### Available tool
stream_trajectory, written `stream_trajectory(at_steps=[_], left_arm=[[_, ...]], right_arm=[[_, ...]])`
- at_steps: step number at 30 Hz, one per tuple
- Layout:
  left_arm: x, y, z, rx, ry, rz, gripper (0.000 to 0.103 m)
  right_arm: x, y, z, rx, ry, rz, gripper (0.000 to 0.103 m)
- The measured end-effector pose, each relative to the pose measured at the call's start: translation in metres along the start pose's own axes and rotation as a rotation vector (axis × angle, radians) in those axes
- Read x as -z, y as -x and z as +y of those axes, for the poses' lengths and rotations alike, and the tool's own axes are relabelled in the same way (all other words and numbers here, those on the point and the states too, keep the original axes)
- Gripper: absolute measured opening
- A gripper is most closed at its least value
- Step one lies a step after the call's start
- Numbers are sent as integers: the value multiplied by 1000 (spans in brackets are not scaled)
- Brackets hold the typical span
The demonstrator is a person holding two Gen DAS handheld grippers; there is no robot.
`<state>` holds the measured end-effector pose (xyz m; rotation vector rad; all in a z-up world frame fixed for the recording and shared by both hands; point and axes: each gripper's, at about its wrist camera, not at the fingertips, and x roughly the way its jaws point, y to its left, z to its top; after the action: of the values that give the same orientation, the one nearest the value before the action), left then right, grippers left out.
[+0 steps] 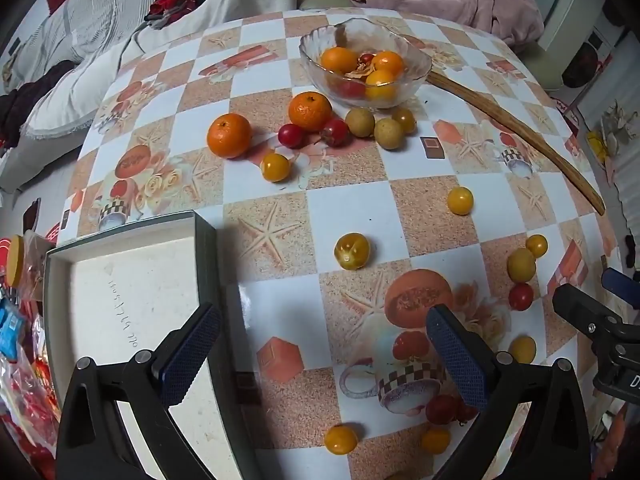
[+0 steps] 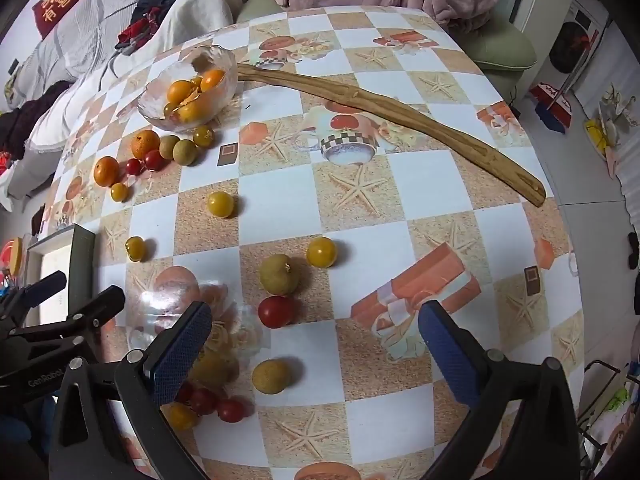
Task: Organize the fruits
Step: 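Move both tools toward loose yellow cherry tomatoes on the table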
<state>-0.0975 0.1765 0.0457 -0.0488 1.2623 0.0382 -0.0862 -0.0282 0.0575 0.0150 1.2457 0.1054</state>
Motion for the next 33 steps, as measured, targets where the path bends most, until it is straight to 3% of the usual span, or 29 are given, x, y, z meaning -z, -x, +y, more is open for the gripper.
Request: stream_trajectory(at_steps=[6,11,17,22,33], left_arm=[[0,-5,-3,-11,3,4,103],[-4,-9,-3,-29,33,-1,103],[-11,-19,-5,-70,36,-6,103],[-14,-30,-7,-92,25,1,103],[-22,-43,-16,-99,4,-11,103]], right_arm=[[-6,4,13,-7,10,14,103],[-21,-15,7,-22,68,7,103],[-40,-28,11,-80,106,4,103],[-51,-43,16,-83,134,69,102],[-68,-67,34,-150,182,137,82]])
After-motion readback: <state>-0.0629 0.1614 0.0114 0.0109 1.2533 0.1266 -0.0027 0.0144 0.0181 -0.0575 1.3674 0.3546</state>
